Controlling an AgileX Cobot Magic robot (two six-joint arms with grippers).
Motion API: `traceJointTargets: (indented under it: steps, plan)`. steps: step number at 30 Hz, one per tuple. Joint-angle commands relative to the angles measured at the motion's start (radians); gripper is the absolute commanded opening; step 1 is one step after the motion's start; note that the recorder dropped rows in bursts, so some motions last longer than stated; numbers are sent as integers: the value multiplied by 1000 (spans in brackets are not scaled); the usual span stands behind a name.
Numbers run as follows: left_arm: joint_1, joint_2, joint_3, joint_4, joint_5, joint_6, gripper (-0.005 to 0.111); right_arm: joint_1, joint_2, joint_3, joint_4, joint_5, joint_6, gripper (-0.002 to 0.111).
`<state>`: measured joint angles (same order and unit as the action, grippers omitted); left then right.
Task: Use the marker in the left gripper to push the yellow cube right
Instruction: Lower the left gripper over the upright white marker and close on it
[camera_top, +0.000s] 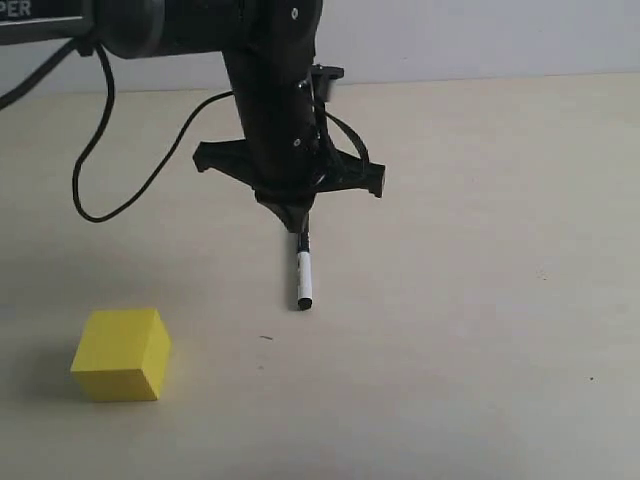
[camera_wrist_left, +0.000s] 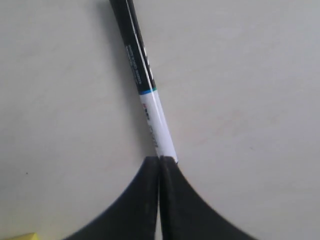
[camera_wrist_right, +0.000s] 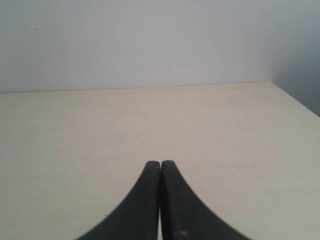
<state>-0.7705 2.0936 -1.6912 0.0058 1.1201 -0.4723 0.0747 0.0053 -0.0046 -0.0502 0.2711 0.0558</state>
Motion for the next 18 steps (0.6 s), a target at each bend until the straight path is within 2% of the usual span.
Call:
traceJointTargets:
  steps: [1,4,6,18]
  plan:
    - [3,23,-14,10,-27,-31,18,-5,-5,5,-1,-4,-2,0]
    - [3,36,-14,10,-34,-33,34,-5,-5,5,-1,-4,-2,0]
    - [3,47,-14,10,-37,-46,40,-5,-5,5,-1,-4,-2,0]
    - [3,120,-14,14,-65,-90,41,-5,-5,5,-1,-4,-2,0]
